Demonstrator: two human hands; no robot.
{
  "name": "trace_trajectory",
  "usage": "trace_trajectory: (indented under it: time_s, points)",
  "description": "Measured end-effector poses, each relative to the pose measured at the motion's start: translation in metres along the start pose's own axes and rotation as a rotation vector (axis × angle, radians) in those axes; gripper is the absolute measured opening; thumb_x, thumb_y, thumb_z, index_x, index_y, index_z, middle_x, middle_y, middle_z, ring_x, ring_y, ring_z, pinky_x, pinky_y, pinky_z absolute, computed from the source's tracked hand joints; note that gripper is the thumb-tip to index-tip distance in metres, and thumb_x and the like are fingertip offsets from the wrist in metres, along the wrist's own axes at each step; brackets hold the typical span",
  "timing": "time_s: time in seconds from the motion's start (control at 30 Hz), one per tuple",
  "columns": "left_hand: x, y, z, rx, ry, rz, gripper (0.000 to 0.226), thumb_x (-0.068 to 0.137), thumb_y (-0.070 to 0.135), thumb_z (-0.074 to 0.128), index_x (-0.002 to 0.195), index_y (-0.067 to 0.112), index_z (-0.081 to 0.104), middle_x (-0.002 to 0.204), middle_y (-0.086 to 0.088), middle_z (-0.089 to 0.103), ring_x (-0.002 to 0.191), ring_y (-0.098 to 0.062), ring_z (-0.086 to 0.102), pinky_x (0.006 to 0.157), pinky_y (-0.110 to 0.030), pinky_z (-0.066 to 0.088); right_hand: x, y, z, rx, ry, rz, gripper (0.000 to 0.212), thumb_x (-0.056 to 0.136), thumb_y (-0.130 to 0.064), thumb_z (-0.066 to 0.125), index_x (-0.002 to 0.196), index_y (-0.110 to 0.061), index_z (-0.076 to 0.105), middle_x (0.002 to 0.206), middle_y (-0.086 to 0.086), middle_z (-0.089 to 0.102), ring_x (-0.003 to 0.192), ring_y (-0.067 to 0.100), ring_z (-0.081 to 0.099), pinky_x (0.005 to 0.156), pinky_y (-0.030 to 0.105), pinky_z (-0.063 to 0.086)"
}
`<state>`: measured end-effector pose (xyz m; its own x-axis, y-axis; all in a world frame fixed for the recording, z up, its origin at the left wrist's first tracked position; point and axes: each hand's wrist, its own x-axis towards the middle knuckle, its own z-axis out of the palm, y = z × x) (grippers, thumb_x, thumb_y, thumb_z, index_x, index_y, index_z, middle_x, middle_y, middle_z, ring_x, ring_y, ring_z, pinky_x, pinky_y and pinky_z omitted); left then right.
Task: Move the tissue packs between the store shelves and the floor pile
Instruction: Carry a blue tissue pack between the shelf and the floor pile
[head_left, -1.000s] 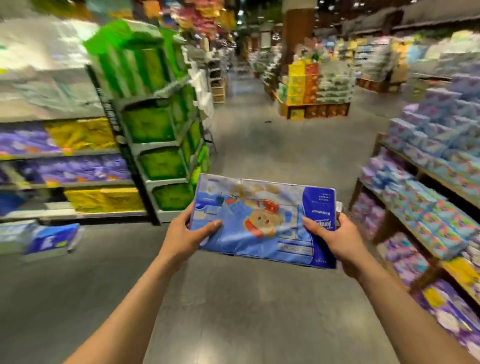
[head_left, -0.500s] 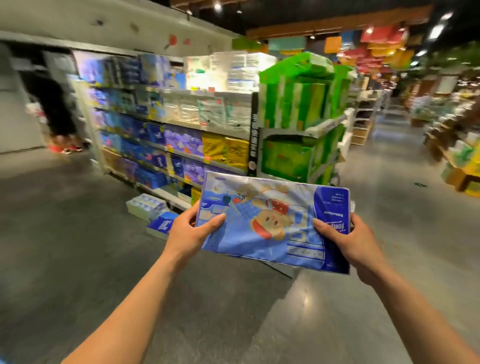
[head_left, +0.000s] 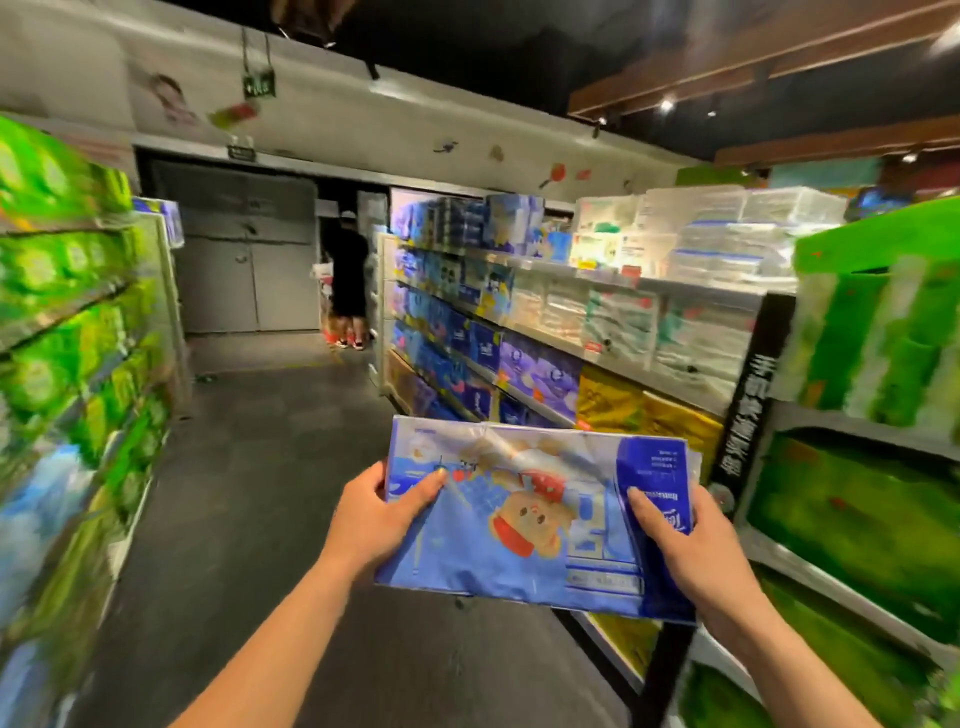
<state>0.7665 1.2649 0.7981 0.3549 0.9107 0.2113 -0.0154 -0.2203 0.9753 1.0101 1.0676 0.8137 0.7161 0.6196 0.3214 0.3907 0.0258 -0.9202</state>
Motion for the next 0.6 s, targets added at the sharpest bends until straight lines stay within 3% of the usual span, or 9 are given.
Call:
trace_trajectory:
  time_s: [0.07,0.13,0.3,0.47,0.6]
  points:
    - [0.067,-0.006,0.003,0.012,0.009,0.005,0.045,0.063,0.06,0.085,0.091,0.026,0.076,0.088,0.005,0.078,0.083,-0.018,0.075,0.082,-0.053,0.06,0.062,0.008,0.03,0.026,-0.01,0.0,0.036,0.085,-0.041,0.076,0.115,-0.025,0.063,0.105,-0.008,0.075,0.093,0.012,0.072,0.08,0.033,0.055]
    - [0.132,-0.004,0.009,0.032,0.019,0.034,0.036,0.067,0.059,0.084,0.089,0.031,0.076,0.088,0.006,0.078,0.083,-0.017,0.075,0.082,-0.053,0.059,0.123,0.012,0.058,0.06,-0.016,0.014,0.039,0.082,-0.044,0.077,0.115,-0.029,0.062,0.104,-0.008,0.076,0.091,0.014,0.074,0.083,0.041,0.059]
    - [0.29,-0.002,0.027,0.048,0.036,0.053,0.058,0.055,0.07,0.079,0.094,0.028,0.076,0.09,0.009,0.078,0.084,-0.015,0.075,0.082,-0.05,0.06,0.272,0.02,0.115,0.087,-0.027,0.038,0.036,0.082,-0.046,0.076,0.108,-0.029,0.058,0.099,-0.004,0.076,0.076,0.012,0.076,0.067,0.036,0.06]
    - [0.447,-0.022,0.052,0.026,0.048,0.099,0.03,0.076,0.044,0.083,0.096,0.024,0.075,0.086,0.009,0.078,0.079,-0.012,0.075,0.077,-0.043,0.061,0.428,0.05,0.177,0.13,-0.073,0.018,0.054,0.075,-0.048,0.082,0.115,-0.021,0.057,0.101,0.004,0.077,0.08,0.023,0.077,0.076,0.051,0.063]
    - [0.578,-0.045,0.071,0.039,0.081,0.132,0.031,0.074,0.044,0.082,0.098,0.025,0.074,0.087,0.011,0.078,0.081,-0.013,0.075,0.078,-0.043,0.061,0.554,0.07,0.232,0.146,-0.089,-0.002,0.054,0.071,-0.045,0.081,0.111,-0.019,0.057,0.093,0.004,0.078,0.078,0.025,0.077,0.074,0.05,0.063]
